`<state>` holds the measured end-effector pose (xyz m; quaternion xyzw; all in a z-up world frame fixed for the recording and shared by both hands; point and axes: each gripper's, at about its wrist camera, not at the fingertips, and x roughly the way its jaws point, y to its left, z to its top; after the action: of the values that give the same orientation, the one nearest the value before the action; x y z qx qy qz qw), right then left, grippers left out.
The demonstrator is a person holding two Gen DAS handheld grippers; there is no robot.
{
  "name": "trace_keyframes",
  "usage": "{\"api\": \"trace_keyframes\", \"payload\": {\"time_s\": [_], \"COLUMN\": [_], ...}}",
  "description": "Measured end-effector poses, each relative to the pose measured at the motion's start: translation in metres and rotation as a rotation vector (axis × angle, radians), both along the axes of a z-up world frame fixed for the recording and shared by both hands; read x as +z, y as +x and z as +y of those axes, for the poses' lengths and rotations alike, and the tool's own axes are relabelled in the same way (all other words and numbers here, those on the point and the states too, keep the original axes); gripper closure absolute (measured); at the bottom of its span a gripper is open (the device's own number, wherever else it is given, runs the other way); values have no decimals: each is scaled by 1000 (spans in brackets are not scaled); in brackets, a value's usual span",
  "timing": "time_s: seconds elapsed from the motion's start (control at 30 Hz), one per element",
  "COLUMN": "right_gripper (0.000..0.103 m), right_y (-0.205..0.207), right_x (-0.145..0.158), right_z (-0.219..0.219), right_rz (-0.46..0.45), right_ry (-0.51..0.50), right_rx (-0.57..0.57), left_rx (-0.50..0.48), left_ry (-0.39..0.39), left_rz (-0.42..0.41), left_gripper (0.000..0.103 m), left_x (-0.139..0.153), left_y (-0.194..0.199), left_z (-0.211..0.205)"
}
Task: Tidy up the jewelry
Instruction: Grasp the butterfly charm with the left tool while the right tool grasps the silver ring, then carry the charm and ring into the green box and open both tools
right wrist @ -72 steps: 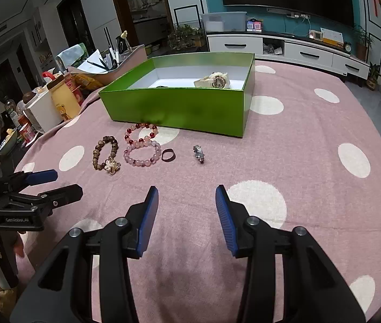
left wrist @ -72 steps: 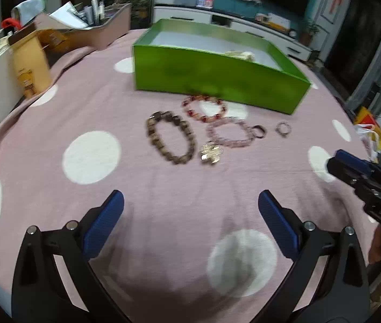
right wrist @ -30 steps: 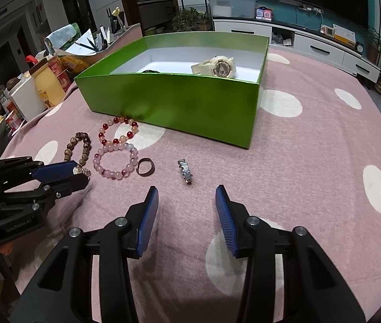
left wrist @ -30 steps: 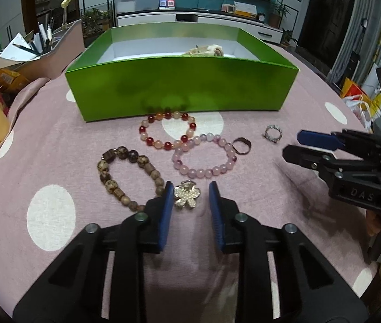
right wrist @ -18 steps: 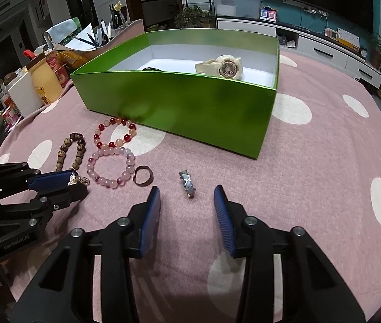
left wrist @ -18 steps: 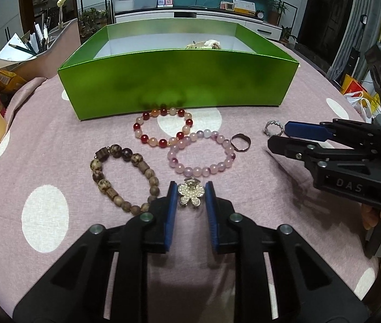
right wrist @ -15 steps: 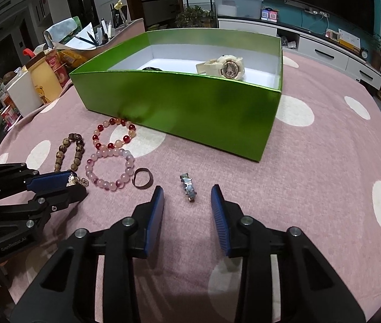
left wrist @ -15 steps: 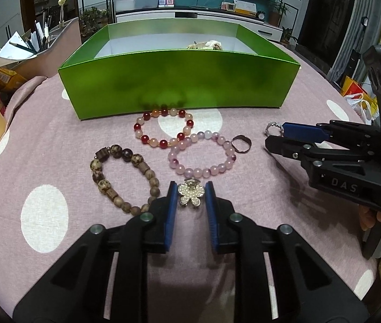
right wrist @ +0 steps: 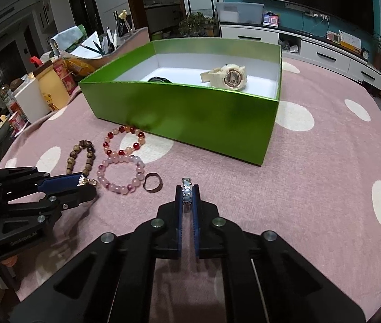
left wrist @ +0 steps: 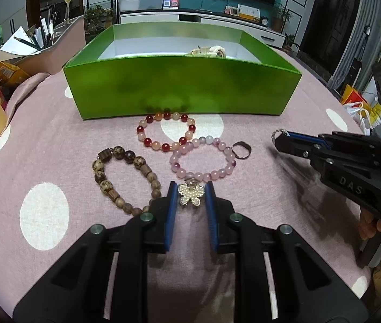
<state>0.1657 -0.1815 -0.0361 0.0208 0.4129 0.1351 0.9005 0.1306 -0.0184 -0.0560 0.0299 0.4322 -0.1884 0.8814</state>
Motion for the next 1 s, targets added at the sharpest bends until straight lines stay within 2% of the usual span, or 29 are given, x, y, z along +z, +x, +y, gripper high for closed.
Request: {"api": "trace_keyframes", "payload": {"time_s": [0.57,0.8,1.0], "right_gripper": [97,97,97], "right_y": [-32,-27,-15], "right_x": [36,54,68], "right_z": [-21,-24,-25], "right_rz": [-85,-128,-163], "right_ry": [51,48,32], "right_rx": [-31,-37,-41], "left_rx": [19,43,58], "left_ry": [-18,-16,-35], "left_rz": [-75,-110,-145], "left_gripper": [82,82,82], "left_x": [40,61,87], "left_y": [-9,6,35], "left_z": [1,2,0]}}
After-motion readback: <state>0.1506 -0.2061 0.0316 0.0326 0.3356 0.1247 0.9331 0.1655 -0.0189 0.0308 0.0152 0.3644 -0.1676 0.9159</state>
